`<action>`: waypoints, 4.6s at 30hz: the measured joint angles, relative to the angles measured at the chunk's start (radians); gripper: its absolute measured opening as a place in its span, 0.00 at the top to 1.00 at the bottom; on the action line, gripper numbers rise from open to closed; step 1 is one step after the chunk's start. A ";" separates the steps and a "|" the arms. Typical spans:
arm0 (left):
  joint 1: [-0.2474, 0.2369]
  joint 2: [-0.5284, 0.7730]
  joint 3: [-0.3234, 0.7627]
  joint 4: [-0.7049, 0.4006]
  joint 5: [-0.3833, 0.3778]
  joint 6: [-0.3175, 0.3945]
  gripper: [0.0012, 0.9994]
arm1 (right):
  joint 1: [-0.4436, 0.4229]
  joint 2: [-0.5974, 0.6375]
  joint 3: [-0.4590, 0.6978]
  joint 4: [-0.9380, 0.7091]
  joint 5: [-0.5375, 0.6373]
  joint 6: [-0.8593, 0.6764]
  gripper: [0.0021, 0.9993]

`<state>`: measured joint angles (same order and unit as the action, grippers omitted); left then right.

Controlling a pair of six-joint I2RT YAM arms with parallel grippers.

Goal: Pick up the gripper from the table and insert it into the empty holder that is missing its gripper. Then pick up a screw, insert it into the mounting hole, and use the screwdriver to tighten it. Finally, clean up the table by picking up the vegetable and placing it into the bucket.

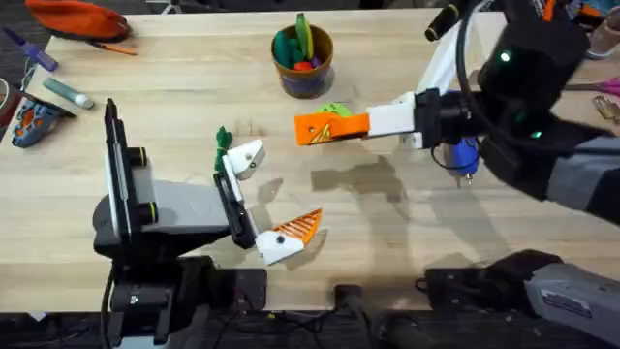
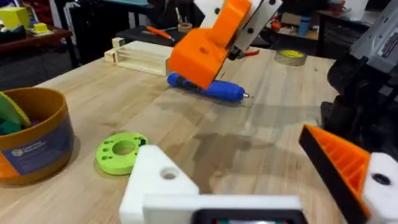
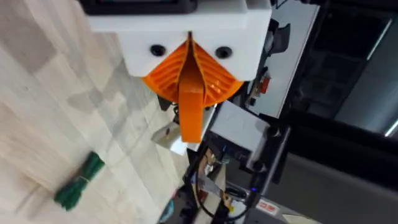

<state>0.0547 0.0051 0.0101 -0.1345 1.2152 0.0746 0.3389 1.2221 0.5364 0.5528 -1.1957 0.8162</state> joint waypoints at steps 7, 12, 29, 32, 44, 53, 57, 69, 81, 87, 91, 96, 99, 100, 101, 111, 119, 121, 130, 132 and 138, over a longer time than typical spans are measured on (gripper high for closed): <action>0.000 0.000 0.000 0.000 0.000 0.000 0.01 | 0.000 0.000 -0.070 0.166 -0.002 0.132 0.99; 0.000 0.000 0.000 0.000 0.000 0.000 0.01 | 0.000 0.037 -0.081 0.174 -0.006 0.178 0.99; 0.000 0.000 0.000 0.000 0.000 0.000 0.01 | 0.005 0.348 -0.089 0.565 -0.130 0.370 0.99; 0.000 0.000 0.000 0.000 0.000 0.000 0.01 | 0.010 0.362 -0.089 0.629 -0.142 0.423 0.99; 0.000 0.000 0.000 0.000 0.000 0.000 0.01 | 0.022 0.468 -0.086 0.630 -0.171 0.520 0.99; 0.000 0.000 0.000 0.000 0.000 0.000 0.01 | 0.069 0.469 0.004 0.611 -0.190 0.535 0.99; 0.000 0.000 0.000 0.000 0.000 0.000 0.01 | 0.085 0.468 0.021 0.608 -0.189 0.538 0.99; 0.000 0.000 0.000 0.000 0.000 0.000 0.01 | 0.111 0.487 0.024 0.604 -0.185 0.527 0.99; 0.000 0.000 0.000 0.000 0.000 0.000 0.01 | 0.122 0.498 0.035 0.602 -0.170 0.491 0.99; 0.000 0.000 0.000 0.000 0.000 0.000 0.01 | 0.136 0.498 0.050 0.602 -0.157 0.485 0.99; 0.000 0.000 0.000 0.000 0.000 0.000 0.01 | 0.148 0.499 0.054 0.602 -0.151 0.485 0.99; 0.000 0.000 0.000 0.000 0.000 0.000 0.01 | 0.152 0.500 0.055 0.602 -0.143 0.485 0.99; 0.000 0.000 0.000 0.000 0.000 0.000 0.01 | 0.153 0.500 0.055 0.602 -0.137 0.485 0.99; 0.000 0.000 0.000 0.000 0.000 0.000 0.01 | 0.155 0.500 0.055 0.602 -0.135 0.485 0.99; 0.000 0.000 0.000 0.000 0.000 0.000 0.01 | 0.161 0.500 0.055 0.602 -0.130 0.485 0.99; 0.000 0.000 0.000 0.000 -0.001 0.000 0.01 | 0.173 0.515 0.055 0.602 -0.112 0.485 0.99; 0.000 0.000 0.000 0.000 -0.003 -0.001 0.01 | 0.180 0.515 0.056 0.604 -0.083 0.485 0.99; 0.000 0.000 0.000 0.000 -0.004 -0.002 0.01 | 0.184 0.515 0.056 0.605 -0.079 0.485 0.99; 0.000 0.000 0.000 0.001 -0.006 -0.003 0.01 | 0.196 0.515 0.056 0.611 -0.069 0.485 0.99; 0.000 0.000 0.000 0.001 -0.007 -0.003 0.01 | 0.197 0.515 0.056 0.611 -0.066 0.485 0.99; 0.000 0.000 0.000 0.003 -0.012 -0.003 0.01 | 0.202 0.515 0.056 0.614 -0.051 0.485 0.99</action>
<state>0.0548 0.0052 0.0101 -0.1318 1.2030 0.0711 0.5407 1.7367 0.5922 1.1671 -1.2469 1.3014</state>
